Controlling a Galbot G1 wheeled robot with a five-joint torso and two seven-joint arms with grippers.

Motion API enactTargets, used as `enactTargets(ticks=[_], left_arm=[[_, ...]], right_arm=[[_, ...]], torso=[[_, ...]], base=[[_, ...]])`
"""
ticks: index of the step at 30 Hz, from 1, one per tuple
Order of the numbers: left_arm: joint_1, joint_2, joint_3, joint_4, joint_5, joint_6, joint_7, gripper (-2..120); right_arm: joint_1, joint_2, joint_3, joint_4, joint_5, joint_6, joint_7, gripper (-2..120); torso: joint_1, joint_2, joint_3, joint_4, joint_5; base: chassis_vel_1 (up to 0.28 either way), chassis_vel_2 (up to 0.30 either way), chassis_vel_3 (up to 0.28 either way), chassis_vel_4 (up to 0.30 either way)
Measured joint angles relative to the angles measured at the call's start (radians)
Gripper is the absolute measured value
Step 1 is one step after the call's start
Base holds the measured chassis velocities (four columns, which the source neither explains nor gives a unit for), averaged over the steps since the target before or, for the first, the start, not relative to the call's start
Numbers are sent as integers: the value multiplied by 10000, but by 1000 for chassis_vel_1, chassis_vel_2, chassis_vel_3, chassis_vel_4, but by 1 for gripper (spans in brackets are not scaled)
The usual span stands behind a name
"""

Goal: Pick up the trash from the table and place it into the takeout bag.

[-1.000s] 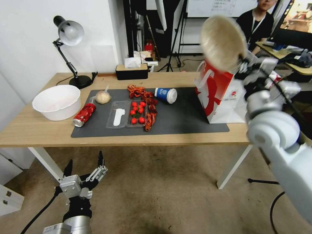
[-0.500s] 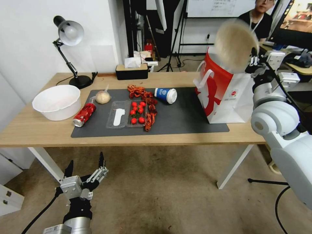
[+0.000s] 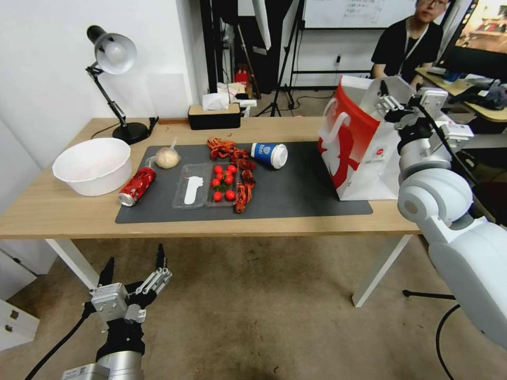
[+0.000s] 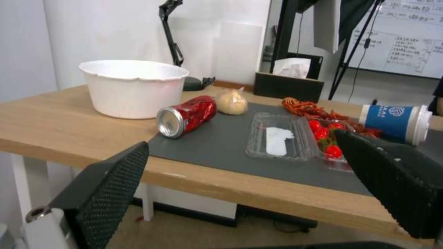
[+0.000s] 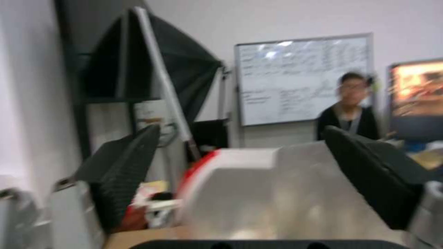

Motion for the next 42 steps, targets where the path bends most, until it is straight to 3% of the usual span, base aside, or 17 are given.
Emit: enactTargets(ticks=[5,11,18,24,27,34,42], left_arm=[[40,-58,19,-7,24,-25,-9,100],[87,-71,16,-14,37,-82,-12,100],[132,-75,32,26,41,-151,-11,100],[119,-45,35,89,40,-174,-7,100],[85,-21,36,170,29,-189,-4,100],[-116,21,26,320,-11,-157,14,100],[-281,80,25,442,-96,-85,29,100]], right_arm=[[-804,-46,47,773,1149,131,-550,100],[-2231,-116,213,1490,980,467,-1540,100],[-4006,-93,263,2068,-384,1056,-2150,100],[-5486,477,272,2014,-1557,1777,-2147,100],[-6463,968,303,1676,-2392,2591,-2325,100],[-7609,1756,244,906,-3593,3681,-2386,100],[-7953,1988,162,677,-3851,3807,-2341,100]], torso=[[-1,0,0,1,1],[-2,0,0,-3,3],[-2,0,-1,-1,1],[-2,0,-1,0,1],[-1,1,-1,0,0],[-1,-2,-1,0,1],[1,-1,0,0,1]], base=[[0,0,0,0],[0,0,0,0],[0,0,0,0],[0,0,0,0],[0,0,0,0],[0,0,0,0],[0,0,0,0]])
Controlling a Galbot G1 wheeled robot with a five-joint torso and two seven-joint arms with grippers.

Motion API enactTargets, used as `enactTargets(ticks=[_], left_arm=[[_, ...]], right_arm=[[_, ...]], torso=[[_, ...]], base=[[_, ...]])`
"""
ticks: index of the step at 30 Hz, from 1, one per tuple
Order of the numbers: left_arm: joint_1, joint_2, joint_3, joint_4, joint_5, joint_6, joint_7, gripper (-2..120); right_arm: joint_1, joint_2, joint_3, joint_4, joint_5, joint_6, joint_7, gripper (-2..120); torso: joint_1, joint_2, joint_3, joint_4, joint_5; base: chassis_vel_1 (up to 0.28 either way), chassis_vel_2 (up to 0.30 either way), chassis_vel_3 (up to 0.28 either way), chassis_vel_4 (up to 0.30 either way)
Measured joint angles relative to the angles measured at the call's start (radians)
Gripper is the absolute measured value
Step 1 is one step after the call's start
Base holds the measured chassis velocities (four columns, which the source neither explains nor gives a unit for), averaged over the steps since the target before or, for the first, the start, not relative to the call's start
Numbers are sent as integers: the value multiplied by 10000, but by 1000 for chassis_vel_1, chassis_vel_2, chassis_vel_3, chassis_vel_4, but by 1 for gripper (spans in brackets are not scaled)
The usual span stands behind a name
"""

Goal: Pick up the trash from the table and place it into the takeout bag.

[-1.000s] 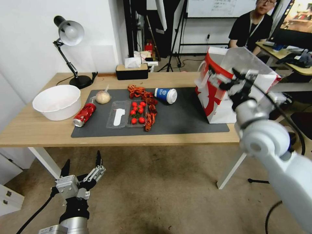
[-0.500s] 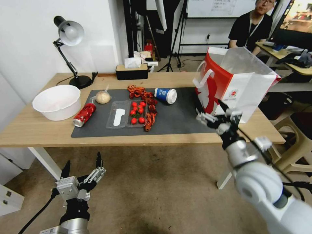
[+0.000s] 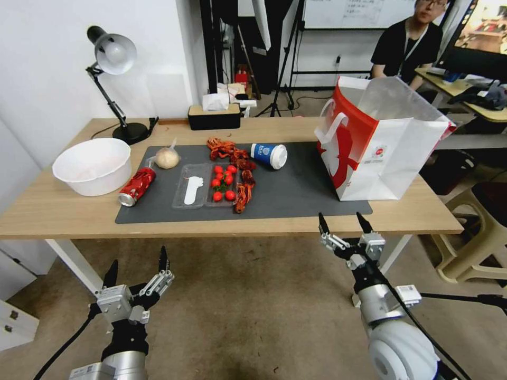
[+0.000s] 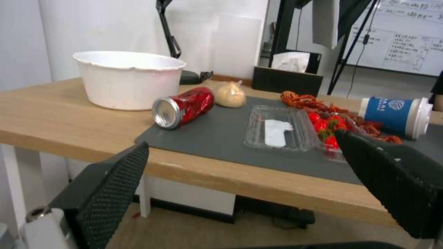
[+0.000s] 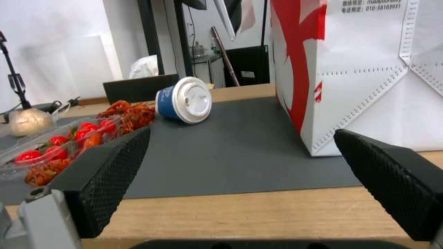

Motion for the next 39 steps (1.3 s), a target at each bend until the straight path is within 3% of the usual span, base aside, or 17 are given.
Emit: enactTargets(ticks=[9,16,28,34,39], left_arm=[[-81,88,-43,29,-97,57,1,100],[-131,105,-80,59,-105,85,8,100],[-58,21,-21,-41,-19,117,10,100],[-118,-48,-96,-147,-70,151,2,100],[-162,-35,-174,-113,-135,108,8,100]], right_arm=[[103,-8,-178,-67,-49,-79,30,100],[1144,-274,-618,-294,937,-301,-480,100],[5158,-795,-2482,-1462,2516,-1170,-567,100],[8274,-275,-4295,-3436,3089,-1376,-205,100],[9623,149,-5026,-4664,2996,-1627,262,100]], torso=[[0,0,0,-1,0],[0,0,0,-1,1],[1,-1,1,-1,0],[1,-1,2,4,0],[1,-1,2,1,-1]], base=[[0,0,0,0],[0,0,0,0],[0,0,0,0],[0,0,0,0],[0,0,0,0]])
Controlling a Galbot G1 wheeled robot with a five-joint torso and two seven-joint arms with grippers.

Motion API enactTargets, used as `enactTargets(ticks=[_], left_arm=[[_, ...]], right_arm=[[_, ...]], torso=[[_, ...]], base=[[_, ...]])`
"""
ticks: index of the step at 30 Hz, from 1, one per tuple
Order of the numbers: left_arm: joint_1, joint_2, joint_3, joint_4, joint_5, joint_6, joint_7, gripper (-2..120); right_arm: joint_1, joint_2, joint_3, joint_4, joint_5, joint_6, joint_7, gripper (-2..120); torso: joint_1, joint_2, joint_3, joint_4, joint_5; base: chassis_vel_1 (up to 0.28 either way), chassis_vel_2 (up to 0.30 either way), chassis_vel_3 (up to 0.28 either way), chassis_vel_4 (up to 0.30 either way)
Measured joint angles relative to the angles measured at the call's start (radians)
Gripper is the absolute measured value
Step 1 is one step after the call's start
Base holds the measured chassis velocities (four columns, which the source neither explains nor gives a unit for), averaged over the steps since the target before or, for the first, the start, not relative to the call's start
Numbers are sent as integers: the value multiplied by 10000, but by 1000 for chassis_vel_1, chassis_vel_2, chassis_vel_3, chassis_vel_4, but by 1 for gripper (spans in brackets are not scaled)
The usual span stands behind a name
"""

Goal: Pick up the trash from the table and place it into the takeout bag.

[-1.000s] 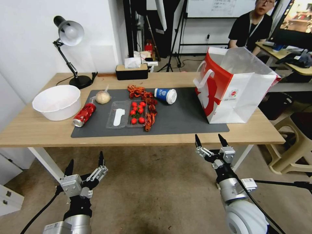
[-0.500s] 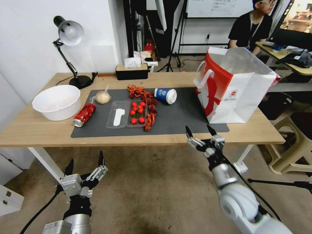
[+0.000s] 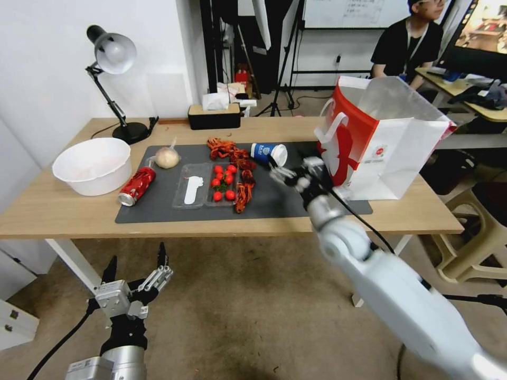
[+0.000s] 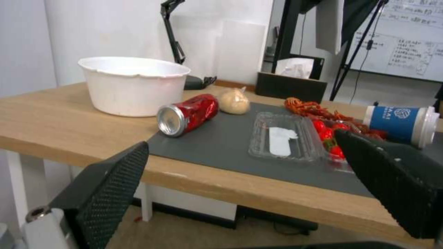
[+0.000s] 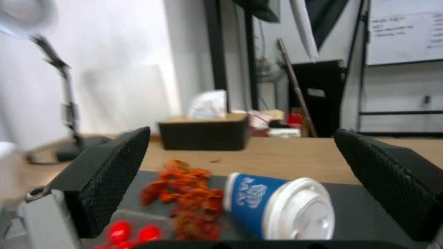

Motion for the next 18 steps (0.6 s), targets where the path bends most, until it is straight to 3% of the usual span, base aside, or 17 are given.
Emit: enactTargets(ticks=[3,9,18], left_arm=[[-73,22,-4,21,-8,3,5,100],[-120,11,24,37,-3,13,6,100],[-83,22,23,8,-8,1,0,100]], right_arm=[[1057,433,-411,-1193,2,-480,411,100],[2016,881,-676,-2458,81,-1031,418,100],[2797,1317,-747,-3849,-96,-1910,-738,100]], torso=[[0,0,0,-3,-1],[0,-1,0,-3,0],[-1,1,-1,-1,1]], base=[[0,0,0,0],[0,0,0,0],[0,0,0,0]])
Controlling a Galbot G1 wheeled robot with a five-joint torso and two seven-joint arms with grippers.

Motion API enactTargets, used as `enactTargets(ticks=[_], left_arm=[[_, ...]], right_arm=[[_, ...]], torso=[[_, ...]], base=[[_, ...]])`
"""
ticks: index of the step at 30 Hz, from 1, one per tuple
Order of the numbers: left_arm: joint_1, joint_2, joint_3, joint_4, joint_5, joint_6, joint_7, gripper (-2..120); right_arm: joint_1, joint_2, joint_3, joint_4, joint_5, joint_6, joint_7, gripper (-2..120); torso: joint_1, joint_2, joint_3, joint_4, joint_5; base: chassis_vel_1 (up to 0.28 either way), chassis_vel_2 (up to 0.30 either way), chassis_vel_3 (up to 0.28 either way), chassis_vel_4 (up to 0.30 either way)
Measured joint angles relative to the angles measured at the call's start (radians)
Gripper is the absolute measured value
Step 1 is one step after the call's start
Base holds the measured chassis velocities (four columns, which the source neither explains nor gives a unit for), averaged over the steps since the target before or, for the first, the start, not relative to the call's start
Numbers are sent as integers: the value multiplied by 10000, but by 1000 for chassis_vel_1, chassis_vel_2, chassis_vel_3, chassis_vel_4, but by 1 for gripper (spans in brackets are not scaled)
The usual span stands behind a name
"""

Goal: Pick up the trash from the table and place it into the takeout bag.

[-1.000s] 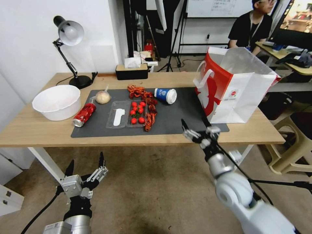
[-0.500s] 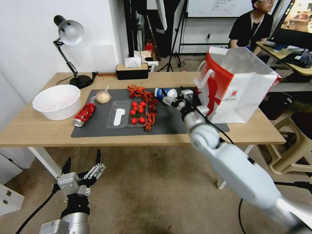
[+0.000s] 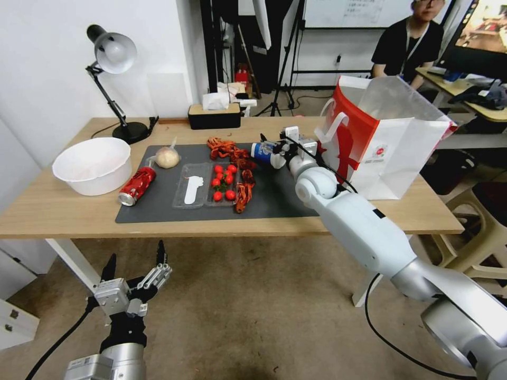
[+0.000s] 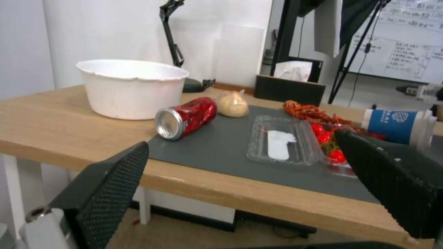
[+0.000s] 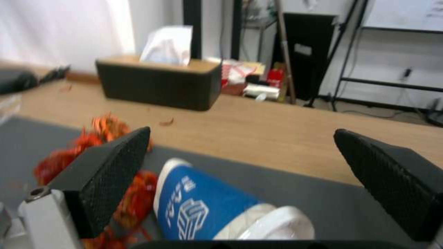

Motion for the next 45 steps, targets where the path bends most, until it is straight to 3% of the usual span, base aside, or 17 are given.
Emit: enactTargets(ticks=[7,14,35,42,45], left_arm=[[77,33,79,-34,59,-46,-13,100],[120,-54,169,-53,133,-75,-15,100],[153,-70,184,-58,160,-151,-24,100],[157,-87,187,-83,166,-190,-33,100],[174,-90,181,-110,167,-221,-36,100]], right_arm=[[134,-168,-28,-332,-852,-482,-1227,100],[37,-344,-24,-409,-1149,-601,-1713,100],[0,-296,7,-899,-1173,-567,-2101,100],[122,-215,-47,-1172,-1141,-527,-2416,73],[60,-175,-71,-1178,-1073,-509,-2438,68]], torso=[[0,0,0,0,1],[-1,0,-1,-1,1],[-1,1,-2,0,1],[0,0,-1,-1,0],[-1,0,-2,-1,0]], base=[[0,0,0,0],[0,0,0,0],[0,0,0,0],[0,0,0,0],[0,0,0,0]])
